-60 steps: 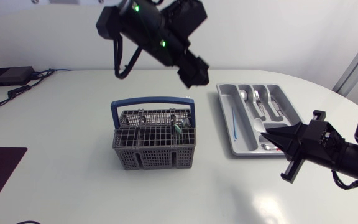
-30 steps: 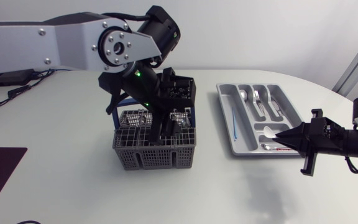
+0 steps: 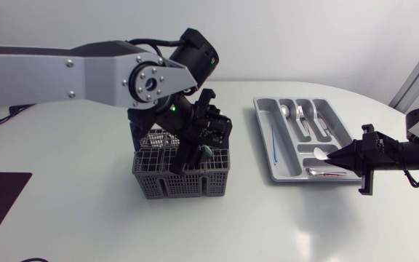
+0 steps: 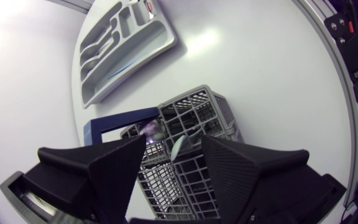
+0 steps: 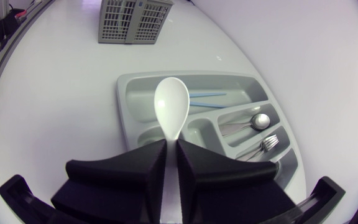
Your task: Unload the cutlery basket into the drawer organizer.
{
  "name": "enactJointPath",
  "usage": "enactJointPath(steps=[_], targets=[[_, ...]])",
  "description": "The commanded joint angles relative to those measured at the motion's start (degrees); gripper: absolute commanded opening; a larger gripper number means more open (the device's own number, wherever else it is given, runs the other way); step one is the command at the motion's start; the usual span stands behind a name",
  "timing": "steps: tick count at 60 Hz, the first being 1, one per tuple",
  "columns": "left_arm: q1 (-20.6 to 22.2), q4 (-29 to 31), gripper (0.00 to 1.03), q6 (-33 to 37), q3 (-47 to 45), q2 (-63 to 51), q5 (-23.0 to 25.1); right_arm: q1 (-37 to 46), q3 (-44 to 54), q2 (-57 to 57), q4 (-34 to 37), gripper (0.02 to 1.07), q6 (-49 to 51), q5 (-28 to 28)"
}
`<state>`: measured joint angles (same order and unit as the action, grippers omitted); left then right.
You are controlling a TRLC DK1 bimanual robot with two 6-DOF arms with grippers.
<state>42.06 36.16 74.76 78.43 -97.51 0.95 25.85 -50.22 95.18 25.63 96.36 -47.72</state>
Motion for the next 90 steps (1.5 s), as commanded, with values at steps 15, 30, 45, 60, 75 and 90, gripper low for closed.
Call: enactJointPath(steps=[15, 30, 45, 60, 75, 90], targets=[[3.02, -12.70, 0.55, 5.92, -11.02, 0.31, -6.22, 1.40, -2.96, 5.28, 1.00, 0.15, 8.06, 5.71], [4.17, -14.10, 0.55, 5.66, -12.78, 1.63, -7.98, 1.84, -7.44, 8.53, 1.88, 0.15, 10.87, 10.46], [5.13, -16.74, 0.47, 5.48, -16.03, 4.09, -10.09, 2.19, -7.70, 9.68, 1.53, 0.57, 11.22, 11.87], [5.66, -16.83, 0.47, 5.66, -16.12, 6.55, -11.23, 3.42, -6.39, 8.62, 0.83, 0.89, 11.13, 12.13], [5.22, -17.53, 0.47, 6.63, -16.65, 7.87, -12.73, 4.39, -3.48, 6.34, 0.39, 0.89, 11.31, 11.43], [4.61, -19.38, 0.42, 8.21, -18.23, 7.43, -13.17, 4.56, -0.58, 3.70, 0.39, 0.89, 11.75, 10.72]])
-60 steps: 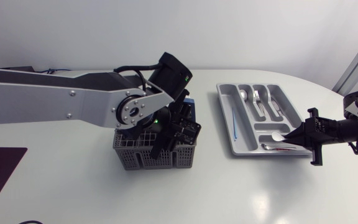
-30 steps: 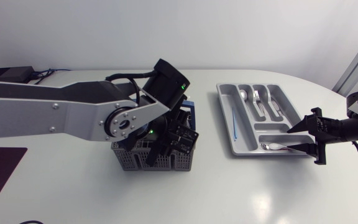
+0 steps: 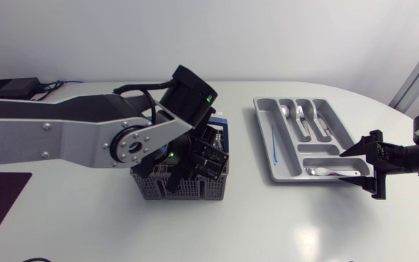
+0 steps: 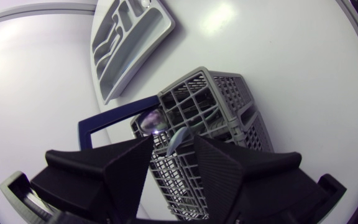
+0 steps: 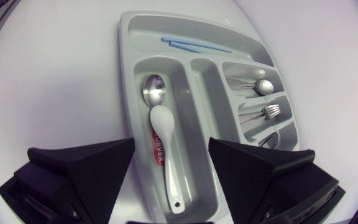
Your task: Unload the cutlery basket into the drawer organizer.
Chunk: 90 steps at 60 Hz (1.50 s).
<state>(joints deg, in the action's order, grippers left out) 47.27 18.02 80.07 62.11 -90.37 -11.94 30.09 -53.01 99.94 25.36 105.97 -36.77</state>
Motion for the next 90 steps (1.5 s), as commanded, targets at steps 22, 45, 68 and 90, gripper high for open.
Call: enactJointPath(steps=[22, 45, 68, 90], targets=[[-1.65, -5.10, 0.23, 5.18, -3.13, -0.78, -0.27, 0.50, 7.14, -7.39, 0.83, 0.89, 2.84, -2.16], [-1.91, -5.19, 0.03, 5.36, -2.96, -1.92, 0.08, 1.12, 10.39, -11.96, 1.18, 0.92, 2.40, -4.45], [-2.09, -5.19, 0.03, 5.62, -3.66, 1.07, 1.66, 1.03, 13.64, -15.74, 1.18, 0.92, 2.13, -6.29], [-0.07, -5.63, 0.03, 5.01, -5.24, 5.90, -0.27, 0.24, 16.72, -18.20, 1.00, 0.92, 1.78, -6.73]])
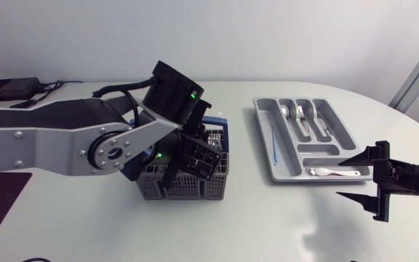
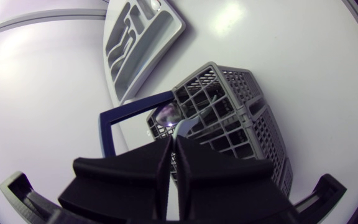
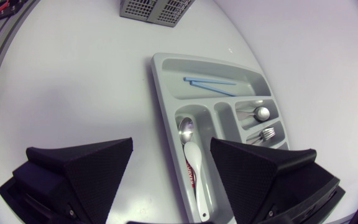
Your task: Unload the cutlery basket into the drawer organizer.
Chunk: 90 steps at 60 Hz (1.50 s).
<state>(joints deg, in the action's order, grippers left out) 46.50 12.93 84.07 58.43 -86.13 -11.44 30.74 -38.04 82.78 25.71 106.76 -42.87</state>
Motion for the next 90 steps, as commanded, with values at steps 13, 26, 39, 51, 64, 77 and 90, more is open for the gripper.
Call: enactJointPath(steps=[13, 26, 39, 51, 64, 77, 90], targets=[[0.96, 0.43, 0.03, 1.09, -1.66, 4.39, -2.44, -0.42, 2.80, -2.71, 0.92, 0.92, 0.99, -0.72], [1.66, 3.68, 0.03, 1.09, -1.04, 8.52, -3.15, -0.42, 3.59, -4.91, 1.88, 0.92, 0.99, -1.07], [2.45, 5.26, 0.03, 0.92, -1.75, 12.83, -4.20, -1.30, 4.38, -9.22, 3.29, 0.92, -1.29, -2.22], [3.86, 6.23, 0.03, 0.48, -3.15, 18.10, -6.31, -2.35, 6.31, -15.63, 2.76, 0.94, -6.04, -4.50], [5.79, 6.93, 0.03, -2.69, -2.71, 23.20, -9.04, -5.69, 7.10, -22.67, -0.49, 0.94, -18.69, -6.52], [10.80, 9.66, 0.03, -18.15, 4.41, 21.09, -10.35, -12.28, 11.41, -34.79, -12.00, 0.95, -39.96, -5.73], [12.65, 9.66, 0.03, -37.93, 12.84, 9.22, -10.00, -23.01, 14.05, -41.91, -18.68, 0.94, -54.90, 2.53]])
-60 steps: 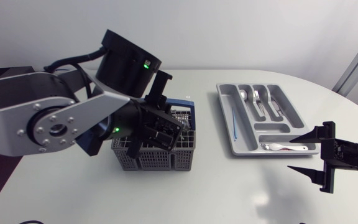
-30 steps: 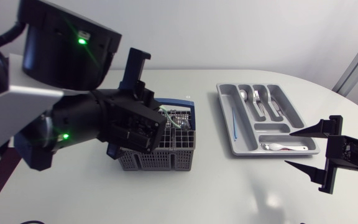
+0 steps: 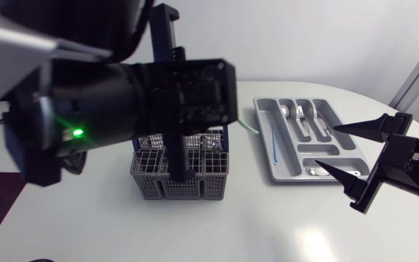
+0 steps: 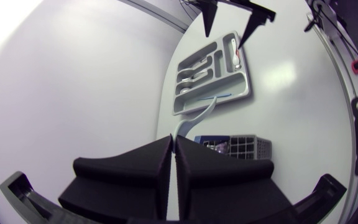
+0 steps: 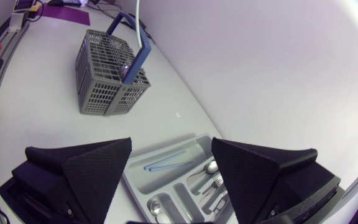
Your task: Unload the cutlery basket into the drawer organizer.
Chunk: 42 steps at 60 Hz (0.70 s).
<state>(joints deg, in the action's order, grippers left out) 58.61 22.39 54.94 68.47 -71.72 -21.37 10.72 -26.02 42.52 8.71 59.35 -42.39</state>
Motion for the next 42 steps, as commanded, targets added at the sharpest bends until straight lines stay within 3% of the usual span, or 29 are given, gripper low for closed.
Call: enactJointPath(steps=[1, 8, 21, 42], targets=[[0.54, 0.20, 0.03, -10.03, 3.34, -6.15, -0.08, -3.95, 2.20, -1.92, -2.29, 0.92, -8.46, 2.93], [-0.34, 1.78, 0.03, -20.22, 7.82, -12.56, 2.56, -10.72, 4.40, -4.47, -7.13, 0.81, -13.74, 9.96], [-4.73, 6.79, 0.03, -35.87, 17.05, -20.12, 12.58, -22.15, 6.86, -6.58, -14.16, 0.61, -20.50, 22.18], [-8.95, 11.18, 0.03, -50.10, 25.40, -27.07, 23.04, -27.86, 9.32, -3.24, -24.62, 0.55, -24.37, 29.65]])
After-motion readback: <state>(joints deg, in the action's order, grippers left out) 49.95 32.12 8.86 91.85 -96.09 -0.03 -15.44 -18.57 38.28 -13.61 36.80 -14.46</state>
